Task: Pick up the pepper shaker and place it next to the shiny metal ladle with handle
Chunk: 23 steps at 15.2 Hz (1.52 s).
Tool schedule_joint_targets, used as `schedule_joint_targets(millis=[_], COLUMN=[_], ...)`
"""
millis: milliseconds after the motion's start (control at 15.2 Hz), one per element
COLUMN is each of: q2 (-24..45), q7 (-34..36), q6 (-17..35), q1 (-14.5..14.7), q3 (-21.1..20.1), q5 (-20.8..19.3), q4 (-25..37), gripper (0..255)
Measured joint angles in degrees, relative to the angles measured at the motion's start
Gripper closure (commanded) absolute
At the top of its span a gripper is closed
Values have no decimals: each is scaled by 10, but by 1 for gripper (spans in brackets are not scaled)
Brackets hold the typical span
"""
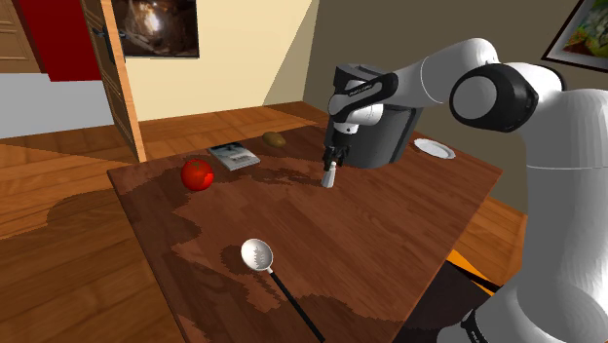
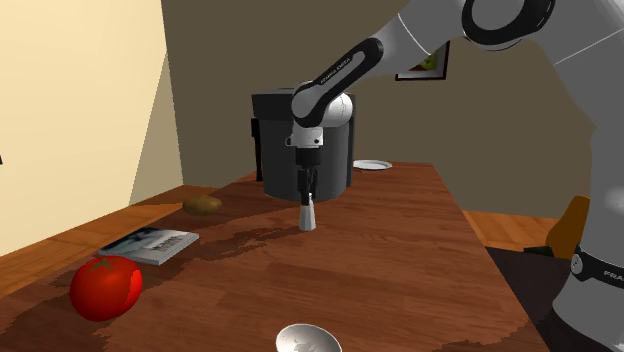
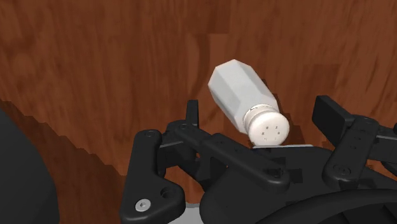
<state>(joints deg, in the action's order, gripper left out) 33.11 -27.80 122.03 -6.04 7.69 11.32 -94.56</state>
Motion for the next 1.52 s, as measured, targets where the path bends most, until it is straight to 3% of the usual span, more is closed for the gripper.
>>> schedule_joint_targets(millis=[198, 264, 924, 1518], q2=[0, 0, 0, -30], q7=[0, 0, 0, 8], q6=[1, 1, 1, -44], q1=[0, 0, 0, 2], q3=[0, 0, 0, 4], q5=[0, 0, 0, -7], q4=[0, 0, 0, 15], gripper=[0, 255, 255, 255])
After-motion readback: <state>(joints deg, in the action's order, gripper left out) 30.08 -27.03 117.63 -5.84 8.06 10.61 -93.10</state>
